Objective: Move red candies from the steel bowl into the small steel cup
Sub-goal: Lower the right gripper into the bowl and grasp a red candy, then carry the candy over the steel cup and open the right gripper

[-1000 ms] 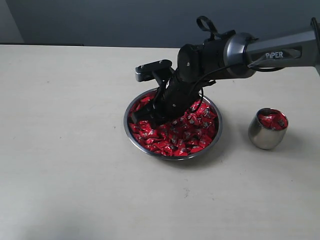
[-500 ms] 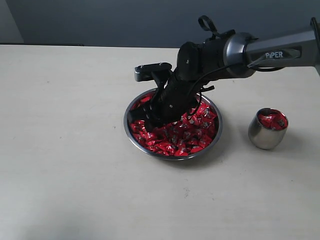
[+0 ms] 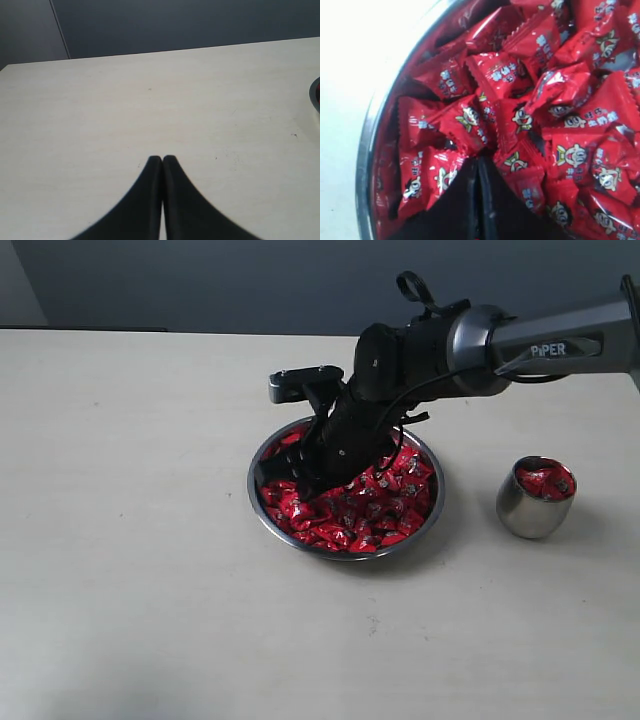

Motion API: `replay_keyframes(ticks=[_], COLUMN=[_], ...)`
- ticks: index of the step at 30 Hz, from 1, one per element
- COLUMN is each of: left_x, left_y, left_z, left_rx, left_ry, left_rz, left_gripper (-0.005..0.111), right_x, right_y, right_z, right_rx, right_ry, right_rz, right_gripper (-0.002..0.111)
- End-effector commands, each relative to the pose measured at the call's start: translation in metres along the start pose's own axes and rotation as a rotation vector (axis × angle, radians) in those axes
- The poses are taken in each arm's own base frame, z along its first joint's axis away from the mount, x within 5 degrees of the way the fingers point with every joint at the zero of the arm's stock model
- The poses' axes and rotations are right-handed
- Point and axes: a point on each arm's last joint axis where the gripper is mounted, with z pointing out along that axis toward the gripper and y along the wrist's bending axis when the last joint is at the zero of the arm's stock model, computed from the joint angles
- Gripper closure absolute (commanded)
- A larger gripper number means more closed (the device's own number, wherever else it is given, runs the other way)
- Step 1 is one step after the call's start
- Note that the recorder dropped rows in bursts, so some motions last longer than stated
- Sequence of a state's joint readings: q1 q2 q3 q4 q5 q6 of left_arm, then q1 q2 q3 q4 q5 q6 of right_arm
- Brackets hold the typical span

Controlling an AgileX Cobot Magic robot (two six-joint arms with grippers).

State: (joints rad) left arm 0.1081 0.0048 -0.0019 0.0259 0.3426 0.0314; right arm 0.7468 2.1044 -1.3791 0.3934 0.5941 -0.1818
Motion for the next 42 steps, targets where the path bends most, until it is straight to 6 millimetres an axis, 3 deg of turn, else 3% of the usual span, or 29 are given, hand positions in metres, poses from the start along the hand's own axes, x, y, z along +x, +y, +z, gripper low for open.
replay_keyframes(ticks=[1,6,18,25,42], left_x=[0.0,0.0,0.0,0.0,0.0], left_y=[0.0,0.0,0.0,0.0,0.0], left_z=[0.0,0.0,0.0,0.0,0.0], left_rx=[-0.001,-0.001,-0.001,-0.001,-0.001], left_ry=[-0.011,-0.011,-0.011,-0.011,-0.011], left_rz=[-0.001,-0.001,-0.001,-0.001,-0.001], left_gripper=[0.106,0.106,0.106,0.106,0.106], right_x=[-0.006,-0.012,-0.014,-0.009,-0.008], right_y=[0.003,0.008,0.009,-0.001,-0.006], right_z=[-0.013,-0.035,-0.057,-0.06,-0.062], right_rx=[0.002,0.008,0.045,0.155,0.21], right_ry=[-0.039,-0.093,-0.116,-0.067,-0.045], right_rz=[-0.03,-0.059,-0.076,-0.083,-0.073], right_gripper=[0.109,0.109,0.109,0.109,0.109])
